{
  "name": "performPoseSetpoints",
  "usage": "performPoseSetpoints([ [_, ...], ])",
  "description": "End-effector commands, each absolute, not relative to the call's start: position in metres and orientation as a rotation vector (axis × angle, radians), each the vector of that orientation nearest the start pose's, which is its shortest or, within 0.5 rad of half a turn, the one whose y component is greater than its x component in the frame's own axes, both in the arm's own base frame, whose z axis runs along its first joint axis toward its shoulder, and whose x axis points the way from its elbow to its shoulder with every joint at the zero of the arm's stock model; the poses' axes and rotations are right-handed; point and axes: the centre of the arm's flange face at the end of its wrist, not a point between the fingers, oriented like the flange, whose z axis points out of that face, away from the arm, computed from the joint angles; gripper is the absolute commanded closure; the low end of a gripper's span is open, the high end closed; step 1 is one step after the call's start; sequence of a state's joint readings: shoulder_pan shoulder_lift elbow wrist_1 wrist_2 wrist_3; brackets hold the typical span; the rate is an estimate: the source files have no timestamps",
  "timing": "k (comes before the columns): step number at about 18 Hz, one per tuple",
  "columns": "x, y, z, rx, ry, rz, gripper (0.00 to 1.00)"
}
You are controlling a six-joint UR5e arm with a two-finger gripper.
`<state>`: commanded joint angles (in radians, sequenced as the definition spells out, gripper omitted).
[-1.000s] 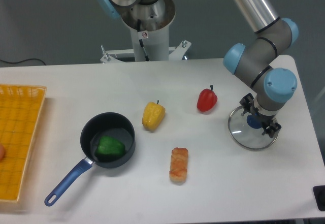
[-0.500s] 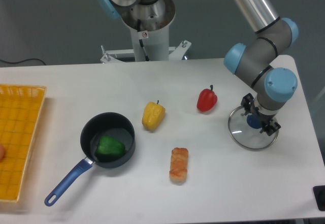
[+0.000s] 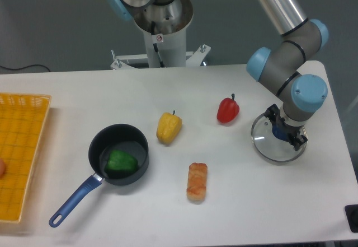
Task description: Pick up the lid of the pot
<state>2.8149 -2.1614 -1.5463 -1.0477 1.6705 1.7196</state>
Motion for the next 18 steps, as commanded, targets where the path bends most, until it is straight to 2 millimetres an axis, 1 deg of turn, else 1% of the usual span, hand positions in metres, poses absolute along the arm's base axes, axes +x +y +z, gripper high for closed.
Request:
performPoseSetpoints([
  [4,-0.588,0.33,0.202,-3.153,0.765,-0.055,0.6],
  [8,-0.588,0.33,0.208,-3.149,0.763,-0.04,0.6],
  [10,-0.589,0.33,0.215,-3.142,0.758,-0.022,0.6],
  [11,-0.589,0.331,0.223,-3.141,0.757,-0.004,0.6],
  [18,-0.583,0.329,0.255,-3.146,0.757,0.024,0.6],
])
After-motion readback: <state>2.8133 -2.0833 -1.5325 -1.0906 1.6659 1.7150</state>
